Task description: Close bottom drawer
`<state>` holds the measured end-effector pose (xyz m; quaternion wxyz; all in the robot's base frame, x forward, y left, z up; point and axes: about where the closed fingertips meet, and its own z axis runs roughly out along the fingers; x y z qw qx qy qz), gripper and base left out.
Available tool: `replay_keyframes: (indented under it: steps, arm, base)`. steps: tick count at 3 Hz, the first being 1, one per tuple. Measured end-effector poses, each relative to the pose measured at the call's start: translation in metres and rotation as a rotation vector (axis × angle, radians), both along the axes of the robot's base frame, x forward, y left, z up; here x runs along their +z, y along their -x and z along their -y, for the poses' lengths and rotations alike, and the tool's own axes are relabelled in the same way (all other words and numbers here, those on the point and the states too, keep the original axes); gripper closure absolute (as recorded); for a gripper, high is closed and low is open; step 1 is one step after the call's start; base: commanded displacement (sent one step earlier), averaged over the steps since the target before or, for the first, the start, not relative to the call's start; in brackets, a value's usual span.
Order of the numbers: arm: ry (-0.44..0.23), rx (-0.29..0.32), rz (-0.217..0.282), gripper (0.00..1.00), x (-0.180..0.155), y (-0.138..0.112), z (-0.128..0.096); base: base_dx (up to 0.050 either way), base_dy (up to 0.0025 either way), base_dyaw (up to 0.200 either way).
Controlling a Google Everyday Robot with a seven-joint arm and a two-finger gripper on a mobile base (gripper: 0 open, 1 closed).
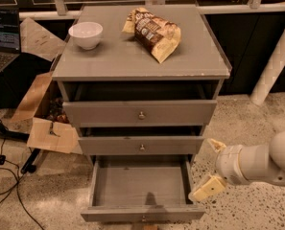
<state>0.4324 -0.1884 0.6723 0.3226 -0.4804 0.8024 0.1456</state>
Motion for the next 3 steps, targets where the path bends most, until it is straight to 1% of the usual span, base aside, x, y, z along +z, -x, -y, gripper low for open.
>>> replay_keyframes:
  steps: [1, 2, 3]
  arm:
    - [-0.003, 0.010, -0.054, 0.00, -0.058, 0.001, -0.010]
    - [0.012, 0.005, -0.080, 0.00, -0.107, 0.003, -0.020]
    - [0.012, 0.005, -0.080, 0.00, -0.107, 0.003, -0.020]
  base:
    - [0.000, 0.00000, 0.000]
    - [0.000, 0.00000, 0.000]
    - [0.000, 0.00000, 0.000]
